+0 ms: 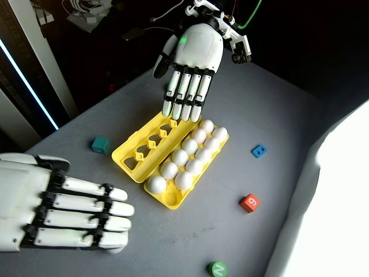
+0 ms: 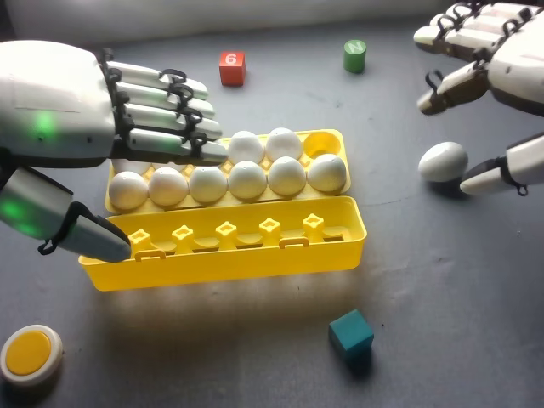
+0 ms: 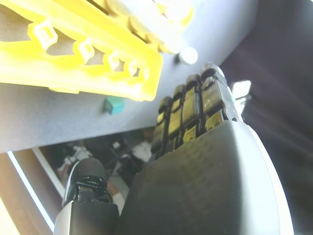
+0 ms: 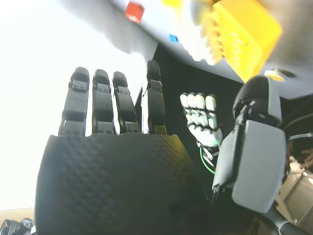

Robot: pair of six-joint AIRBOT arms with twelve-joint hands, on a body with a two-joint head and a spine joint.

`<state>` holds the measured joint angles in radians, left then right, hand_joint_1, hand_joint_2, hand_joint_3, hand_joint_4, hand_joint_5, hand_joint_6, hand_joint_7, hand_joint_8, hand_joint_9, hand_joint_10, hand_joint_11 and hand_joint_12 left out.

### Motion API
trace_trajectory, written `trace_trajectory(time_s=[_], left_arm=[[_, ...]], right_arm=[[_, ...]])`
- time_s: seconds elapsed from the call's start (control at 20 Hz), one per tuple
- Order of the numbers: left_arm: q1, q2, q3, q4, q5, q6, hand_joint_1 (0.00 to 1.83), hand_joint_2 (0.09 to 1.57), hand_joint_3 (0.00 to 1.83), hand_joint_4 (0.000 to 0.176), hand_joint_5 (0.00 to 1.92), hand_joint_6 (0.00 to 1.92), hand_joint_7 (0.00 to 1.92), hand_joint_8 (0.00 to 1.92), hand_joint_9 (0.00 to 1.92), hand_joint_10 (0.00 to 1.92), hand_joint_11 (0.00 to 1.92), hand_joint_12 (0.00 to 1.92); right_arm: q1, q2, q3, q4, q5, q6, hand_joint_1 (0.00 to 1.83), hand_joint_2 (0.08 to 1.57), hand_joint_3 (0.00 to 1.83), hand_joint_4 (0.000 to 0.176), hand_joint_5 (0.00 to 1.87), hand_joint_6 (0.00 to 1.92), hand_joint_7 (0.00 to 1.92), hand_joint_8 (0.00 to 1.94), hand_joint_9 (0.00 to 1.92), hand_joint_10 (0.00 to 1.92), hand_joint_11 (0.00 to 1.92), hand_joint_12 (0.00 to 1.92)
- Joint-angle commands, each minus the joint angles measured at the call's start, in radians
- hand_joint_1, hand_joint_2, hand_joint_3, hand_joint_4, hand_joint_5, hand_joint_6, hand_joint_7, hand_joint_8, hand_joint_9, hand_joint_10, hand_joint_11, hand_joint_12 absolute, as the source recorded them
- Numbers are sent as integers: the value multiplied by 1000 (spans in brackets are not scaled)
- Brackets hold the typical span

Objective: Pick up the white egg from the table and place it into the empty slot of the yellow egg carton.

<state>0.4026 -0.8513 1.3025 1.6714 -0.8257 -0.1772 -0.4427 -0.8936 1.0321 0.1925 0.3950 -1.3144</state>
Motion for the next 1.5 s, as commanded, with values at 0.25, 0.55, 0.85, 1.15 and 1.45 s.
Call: trace_trajectory(time_s=[0.25,0.55,0.85,1.15,1.45], left_arm=[[-19,-2,-1,-58,-14,1,0,1165,10,0,46,7,36,4,13,4,0,0],[-19,-4,-2,-57,-13,1,0,1157,4,0,48,4,43,4,20,5,0,0],[-19,-5,-1,-52,-13,1,0,1153,1,0,55,1,31,0,4,0,0,0],[-15,-5,-2,-52,-13,1,0,1159,3,0,66,4,44,6,14,6,0,0],[-13,-6,-6,-52,-13,1,0,1158,3,0,94,13,78,15,39,13,7,3]], right_arm=[[11,-124,163,2,86,-32,689,901,3,116,752,7,0,0,0,0,0,0],[-11,-225,289,2,98,-36,646,910,3,130,767,8,0,0,0,0,0,0],[-60,-268,334,1,129,-71,581,916,5,162,711,0,0,0,0,0,0,0],[-78,-278,358,1,144,-66,520,838,0,149,681,0,0,0,0,0,0,0],[-82,-284,370,1,152,-65,541,787,0,129,688,19,0,0,0,0,0,0]])
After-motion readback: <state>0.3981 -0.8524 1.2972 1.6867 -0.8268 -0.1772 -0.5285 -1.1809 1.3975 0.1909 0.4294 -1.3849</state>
